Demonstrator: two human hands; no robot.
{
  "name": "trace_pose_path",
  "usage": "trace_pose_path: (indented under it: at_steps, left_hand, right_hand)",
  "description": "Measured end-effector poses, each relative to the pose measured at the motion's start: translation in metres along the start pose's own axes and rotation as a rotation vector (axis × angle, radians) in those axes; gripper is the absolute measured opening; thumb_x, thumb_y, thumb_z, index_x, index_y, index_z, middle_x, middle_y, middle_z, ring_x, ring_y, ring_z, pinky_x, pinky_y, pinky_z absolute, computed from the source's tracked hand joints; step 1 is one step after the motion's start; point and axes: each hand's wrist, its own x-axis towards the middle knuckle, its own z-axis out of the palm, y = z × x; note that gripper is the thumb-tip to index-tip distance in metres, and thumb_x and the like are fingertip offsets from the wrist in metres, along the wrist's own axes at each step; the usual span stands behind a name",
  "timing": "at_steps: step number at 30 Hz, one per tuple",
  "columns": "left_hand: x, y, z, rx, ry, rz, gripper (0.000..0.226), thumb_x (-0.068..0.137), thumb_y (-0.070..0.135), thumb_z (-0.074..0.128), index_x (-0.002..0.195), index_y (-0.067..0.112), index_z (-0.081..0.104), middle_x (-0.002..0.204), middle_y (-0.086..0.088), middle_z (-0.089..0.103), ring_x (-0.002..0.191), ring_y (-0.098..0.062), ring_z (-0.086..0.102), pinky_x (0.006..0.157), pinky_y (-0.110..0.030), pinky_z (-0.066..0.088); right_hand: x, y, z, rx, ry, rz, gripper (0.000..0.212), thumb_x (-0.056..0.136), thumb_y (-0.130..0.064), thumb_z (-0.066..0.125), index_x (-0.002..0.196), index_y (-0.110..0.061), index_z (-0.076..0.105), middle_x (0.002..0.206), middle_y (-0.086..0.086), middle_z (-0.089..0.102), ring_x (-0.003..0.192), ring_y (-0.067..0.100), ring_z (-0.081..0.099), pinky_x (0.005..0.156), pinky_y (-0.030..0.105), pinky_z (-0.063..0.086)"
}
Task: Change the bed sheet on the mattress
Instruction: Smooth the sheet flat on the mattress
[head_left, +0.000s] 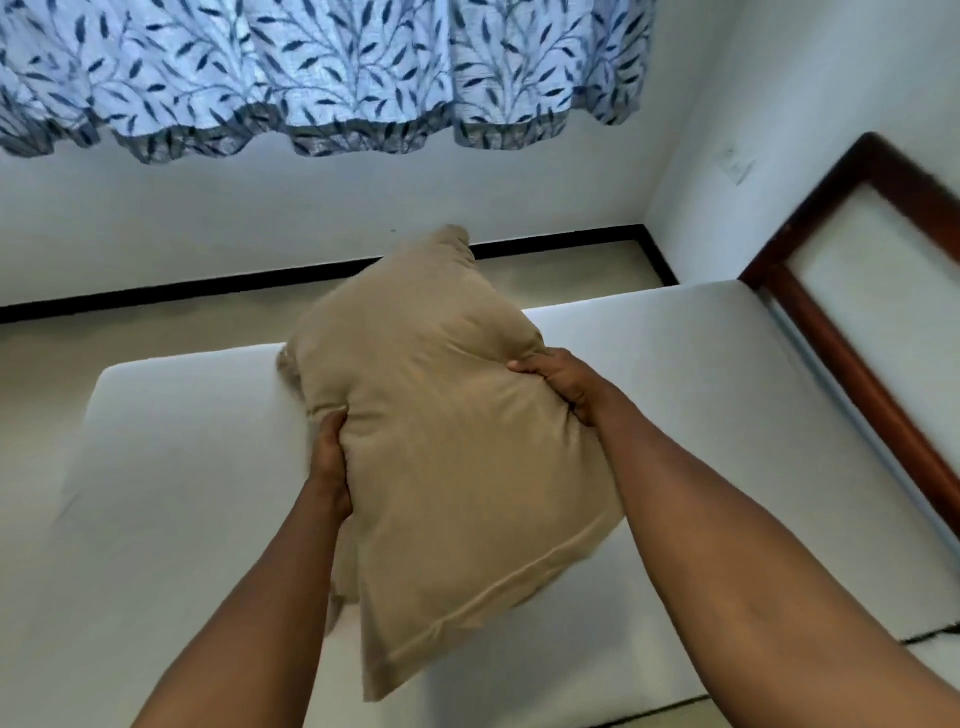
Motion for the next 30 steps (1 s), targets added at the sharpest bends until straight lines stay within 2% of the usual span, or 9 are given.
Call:
trace_pose_path:
  at_steps: [4, 9, 13, 16, 19, 22, 25, 28, 30]
  left_hand:
    - [0.016, -0.037, 0.099, 0.181, -0.038, -0.023, 0.034, 0.093, 0.037, 0.052, 0.108, 0.012, 0.072, 0.095, -0.013, 0.075, 0.087, -0.029, 0.071, 0.080, -0.042, 0.054]
    - [0.053, -0.129, 0.254, 0.436, -0.037, -0.055, 0.026, 0.082, 0.020, 0.063, 0.105, 0.008, 0.069, 0.101, -0.017, 0.070, 0.085, -0.031, 0.065, 0.079, -0.040, 0.053]
    - [0.075, -0.219, 0.389, 0.475, -0.117, -0.052, 0.059, 0.066, 0.002, 0.066, 0.125, 0.003, 0.060, 0.118, -0.026, 0.068, 0.098, -0.039, 0.068, 0.072, -0.043, 0.058]
    - [0.065, -0.272, 0.483, 0.496, -0.167, -0.090, 0.059, 0.069, -0.007, 0.063, 0.125, 0.009, 0.057, 0.110, -0.020, 0.069, 0.092, -0.037, 0.066, 0.075, -0.045, 0.054]
    - [0.056, -0.313, 0.564, 0.521, -0.239, -0.125, 0.059, 0.071, -0.010, 0.060, 0.126, 0.010, 0.057, 0.103, -0.016, 0.069, 0.082, -0.030, 0.063, 0.066, -0.037, 0.052]
    - [0.064, -0.342, 0.634, 0.586, -0.232, -0.139, 0.051, 0.079, -0.002, 0.054, 0.130, 0.006, 0.056, 0.118, -0.019, 0.067, 0.101, -0.035, 0.063, 0.076, -0.047, 0.054]
    - [0.071, -0.370, 0.680, 0.711, -0.262, -0.172, 0.051, 0.086, 0.018, 0.054, 0.136, 0.013, 0.049, 0.126, -0.013, 0.062, 0.110, -0.036, 0.059, 0.093, -0.056, 0.050]
    - [0.075, -0.408, 0.709, 0.845, -0.369, -0.236, 0.055, 0.088, 0.029, 0.062, 0.138, 0.016, 0.044, 0.137, -0.012, 0.053, 0.118, -0.039, 0.055, 0.092, -0.053, 0.049]
    - [0.074, -0.428, 0.727, 0.856, -0.525, -0.252, 0.038, 0.095, 0.023, 0.059, 0.130, 0.021, 0.046, 0.143, -0.010, 0.048, 0.121, -0.042, 0.052, 0.096, -0.053, 0.048]
  right_hand:
    - [-0.005, 0.042, -0.116, 0.112, 0.156, 0.077, 0.031, 0.048, -0.030, 0.076, 0.076, -0.016, 0.075, 0.090, 0.008, 0.071, 0.090, 0.030, 0.064, 0.080, 0.040, 0.049]
    - [-0.024, 0.117, -0.271, 0.247, 0.354, 0.121, 0.075, 0.054, -0.069, 0.081, 0.111, -0.020, 0.076, 0.105, 0.001, 0.077, 0.099, 0.022, 0.072, 0.093, 0.041, 0.057]
    - [-0.043, 0.163, -0.414, 0.119, 0.580, 0.089, 0.059, 0.068, -0.052, 0.074, 0.116, -0.019, 0.067, 0.109, -0.001, 0.071, 0.105, 0.022, 0.068, 0.093, 0.037, 0.055]
    - [-0.059, 0.169, -0.507, 0.029, 0.679, 0.005, 0.039, 0.083, -0.031, 0.072, 0.120, -0.020, 0.066, 0.109, -0.004, 0.068, 0.104, 0.019, 0.066, 0.091, 0.032, 0.051]
    - [-0.067, 0.169, -0.586, -0.058, 0.749, -0.044, 0.038, 0.087, -0.029, 0.067, 0.123, -0.016, 0.065, 0.109, -0.003, 0.067, 0.099, 0.017, 0.063, 0.085, 0.029, 0.048]
    - [-0.065, 0.174, -0.646, -0.180, 0.772, -0.044, 0.028, 0.087, -0.029, 0.065, 0.106, -0.009, 0.061, 0.097, 0.003, 0.064, 0.086, 0.019, 0.059, 0.072, 0.031, 0.045]
    - [-0.059, 0.196, -0.686, -0.296, 0.778, 0.032, 0.019, 0.090, -0.029, 0.060, 0.089, -0.017, 0.045, 0.083, 0.000, 0.052, 0.078, 0.023, 0.051, 0.068, 0.033, 0.037]
    - [-0.046, 0.240, -0.707, -0.503, 0.788, 0.122, 0.031, 0.098, -0.031, 0.054, 0.121, -0.012, 0.048, 0.118, 0.014, 0.060, 0.110, 0.033, 0.058, 0.085, 0.036, 0.042]
    - [-0.038, 0.268, -0.703, -0.662, 0.750, 0.258, 0.053, 0.102, -0.030, 0.050, 0.149, -0.012, 0.033, 0.150, 0.017, 0.046, 0.137, 0.037, 0.045, 0.109, 0.051, 0.037]
